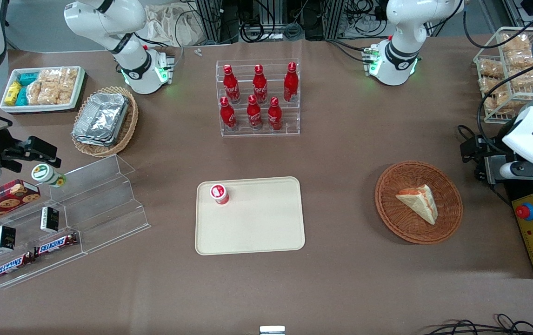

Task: Place sandwich from basket to tray
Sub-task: 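Move the left gripper down over the sandwich in the wicker basket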

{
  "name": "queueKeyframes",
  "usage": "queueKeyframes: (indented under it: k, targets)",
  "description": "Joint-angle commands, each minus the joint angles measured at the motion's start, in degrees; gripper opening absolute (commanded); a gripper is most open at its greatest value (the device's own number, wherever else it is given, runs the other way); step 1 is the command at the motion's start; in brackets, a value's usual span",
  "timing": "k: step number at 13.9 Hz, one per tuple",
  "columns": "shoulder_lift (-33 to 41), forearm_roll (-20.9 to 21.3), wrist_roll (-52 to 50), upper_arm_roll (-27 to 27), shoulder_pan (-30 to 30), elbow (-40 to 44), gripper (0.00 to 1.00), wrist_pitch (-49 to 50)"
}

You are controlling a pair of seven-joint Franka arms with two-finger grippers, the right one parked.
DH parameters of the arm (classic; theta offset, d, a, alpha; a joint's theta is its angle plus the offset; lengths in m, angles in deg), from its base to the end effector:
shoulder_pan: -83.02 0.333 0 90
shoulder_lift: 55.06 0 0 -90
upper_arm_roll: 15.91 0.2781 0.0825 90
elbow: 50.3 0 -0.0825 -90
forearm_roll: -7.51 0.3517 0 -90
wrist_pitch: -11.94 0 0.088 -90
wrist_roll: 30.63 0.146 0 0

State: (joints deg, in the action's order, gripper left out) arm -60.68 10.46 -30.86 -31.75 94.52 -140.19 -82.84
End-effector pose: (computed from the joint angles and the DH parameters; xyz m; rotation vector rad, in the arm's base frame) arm 0.5522 -0.0295 0.5049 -3.1145 0.1170 0.0125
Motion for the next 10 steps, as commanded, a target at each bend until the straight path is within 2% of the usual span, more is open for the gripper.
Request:
queueKeyframes:
  k: [1,6,10]
  targets:
    - [-0.44,0.21,-1.0,0.2,-0.34,0.86,1.0,1.09]
    - [-2.46,0.47,-3.8,0.19,-0.25,0.51,1.0,1.18]
    - [-2.29,-0.23,-16.79,0.28,0.02,-4.75,1.0,-5.04]
